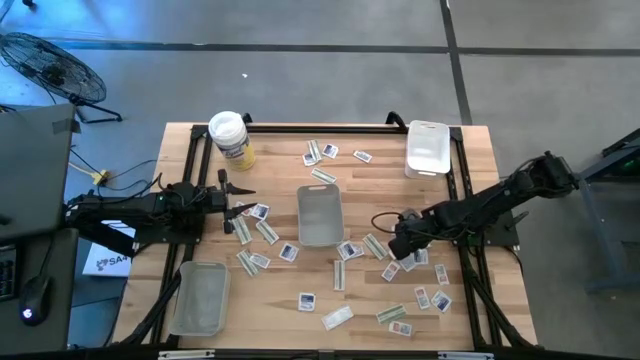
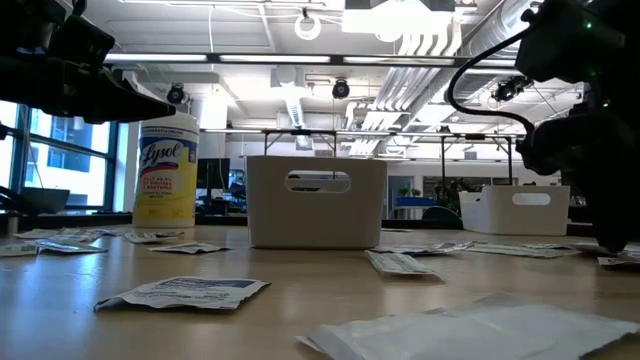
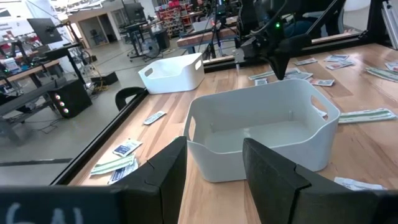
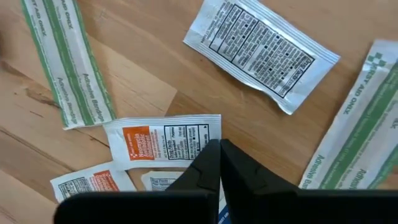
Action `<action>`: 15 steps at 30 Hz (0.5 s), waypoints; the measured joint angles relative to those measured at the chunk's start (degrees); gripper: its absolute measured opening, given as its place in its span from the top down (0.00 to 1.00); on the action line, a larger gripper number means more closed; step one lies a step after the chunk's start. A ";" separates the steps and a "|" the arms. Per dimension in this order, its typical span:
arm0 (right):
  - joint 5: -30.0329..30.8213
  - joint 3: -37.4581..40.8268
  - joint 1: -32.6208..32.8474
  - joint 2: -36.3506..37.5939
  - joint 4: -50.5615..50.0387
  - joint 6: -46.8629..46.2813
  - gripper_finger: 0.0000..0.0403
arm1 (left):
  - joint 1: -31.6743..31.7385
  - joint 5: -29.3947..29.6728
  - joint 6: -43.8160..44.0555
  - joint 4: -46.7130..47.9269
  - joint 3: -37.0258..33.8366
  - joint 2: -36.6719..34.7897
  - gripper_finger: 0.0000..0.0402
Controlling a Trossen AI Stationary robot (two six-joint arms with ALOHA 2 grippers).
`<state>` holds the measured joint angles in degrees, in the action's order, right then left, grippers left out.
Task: Pick & Place First Aid Supplies
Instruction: Put the orange pad into the white bin
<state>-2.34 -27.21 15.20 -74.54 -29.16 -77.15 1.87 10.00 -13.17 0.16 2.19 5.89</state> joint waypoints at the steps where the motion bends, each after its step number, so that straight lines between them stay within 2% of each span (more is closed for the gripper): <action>1: 0.47 -0.88 0.00 -0.06 -1.32 0.44 1.00 | 0.00 0.00 0.00 -0.02 0.01 -0.02 0.62; 6: 2.62 -6.77 -0.07 0.02 -10.78 3.79 1.00 | -0.01 0.00 0.00 0.00 0.00 0.00 0.62; 15: 6.69 -16.97 -0.24 0.13 -27.39 4.14 1.00 | -0.01 -0.02 0.00 0.00 0.00 -0.02 0.62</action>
<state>4.35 -44.18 14.96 -74.41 -56.55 -73.01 1.86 9.98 -13.17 0.16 2.18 5.87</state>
